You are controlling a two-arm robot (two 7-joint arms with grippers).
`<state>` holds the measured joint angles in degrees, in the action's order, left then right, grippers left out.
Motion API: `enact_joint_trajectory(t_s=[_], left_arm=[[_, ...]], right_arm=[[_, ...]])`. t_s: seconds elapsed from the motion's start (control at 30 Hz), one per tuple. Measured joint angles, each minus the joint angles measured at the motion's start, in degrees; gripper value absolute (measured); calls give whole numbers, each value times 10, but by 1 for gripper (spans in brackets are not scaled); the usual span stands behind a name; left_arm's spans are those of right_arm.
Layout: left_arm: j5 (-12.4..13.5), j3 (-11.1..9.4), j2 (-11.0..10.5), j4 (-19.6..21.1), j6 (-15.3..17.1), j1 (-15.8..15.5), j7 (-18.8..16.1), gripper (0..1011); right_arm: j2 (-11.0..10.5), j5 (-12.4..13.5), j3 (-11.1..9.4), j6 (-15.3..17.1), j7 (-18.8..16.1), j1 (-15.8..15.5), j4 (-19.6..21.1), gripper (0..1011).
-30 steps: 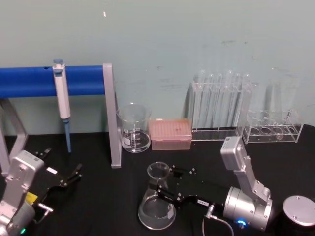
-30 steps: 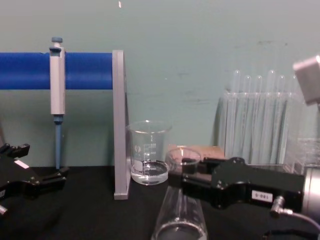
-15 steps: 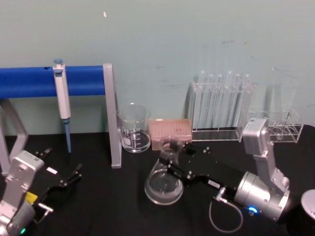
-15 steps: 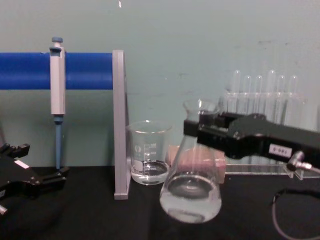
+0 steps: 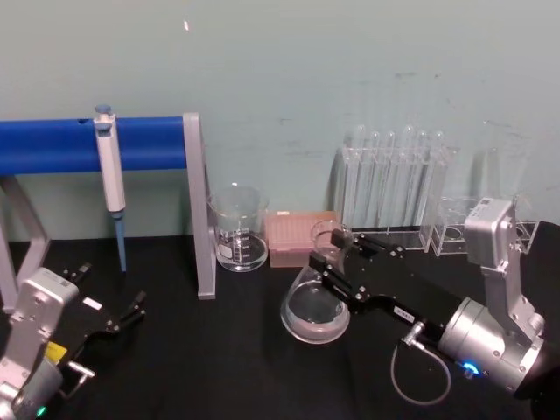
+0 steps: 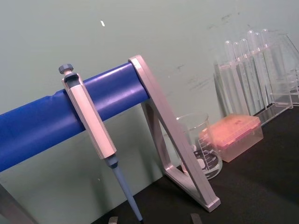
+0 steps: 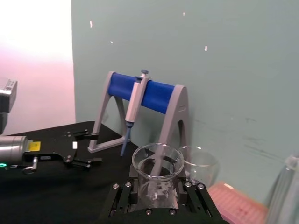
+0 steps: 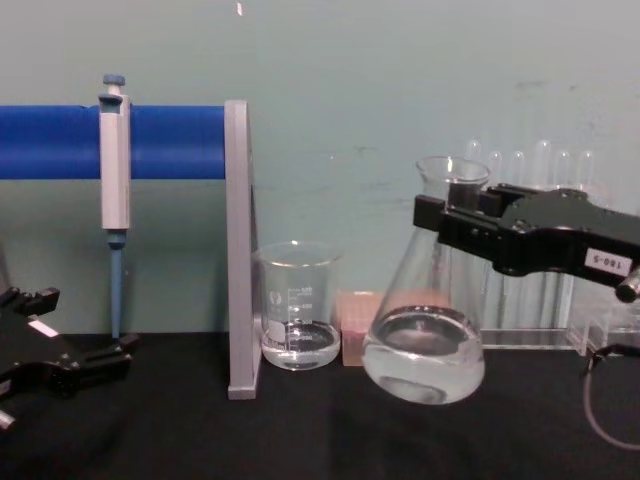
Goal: Grasp the erlenmeyer flask with one hand, shake it three times, then place it back.
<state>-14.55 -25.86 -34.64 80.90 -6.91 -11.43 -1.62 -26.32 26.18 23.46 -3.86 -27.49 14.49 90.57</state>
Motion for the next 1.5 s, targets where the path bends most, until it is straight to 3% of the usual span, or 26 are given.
enact_joint_trajectory(t_s=[1.0, 1.27, 1.5], left_arm=[[0, 0, 0, 0, 0, 0, 0, 1000], [0, 0, 0, 0, 0, 0, 0, 1001], [0, 0, 0, 0, 0, 0, 0, 1001]], right_arm=[[7, -18, -27, 1, 11, -29, 21, 449], [7, -19, -27, 2, 6, -30, 23, 449], [10, -18, -14, 5, -7, -24, 24, 449]])
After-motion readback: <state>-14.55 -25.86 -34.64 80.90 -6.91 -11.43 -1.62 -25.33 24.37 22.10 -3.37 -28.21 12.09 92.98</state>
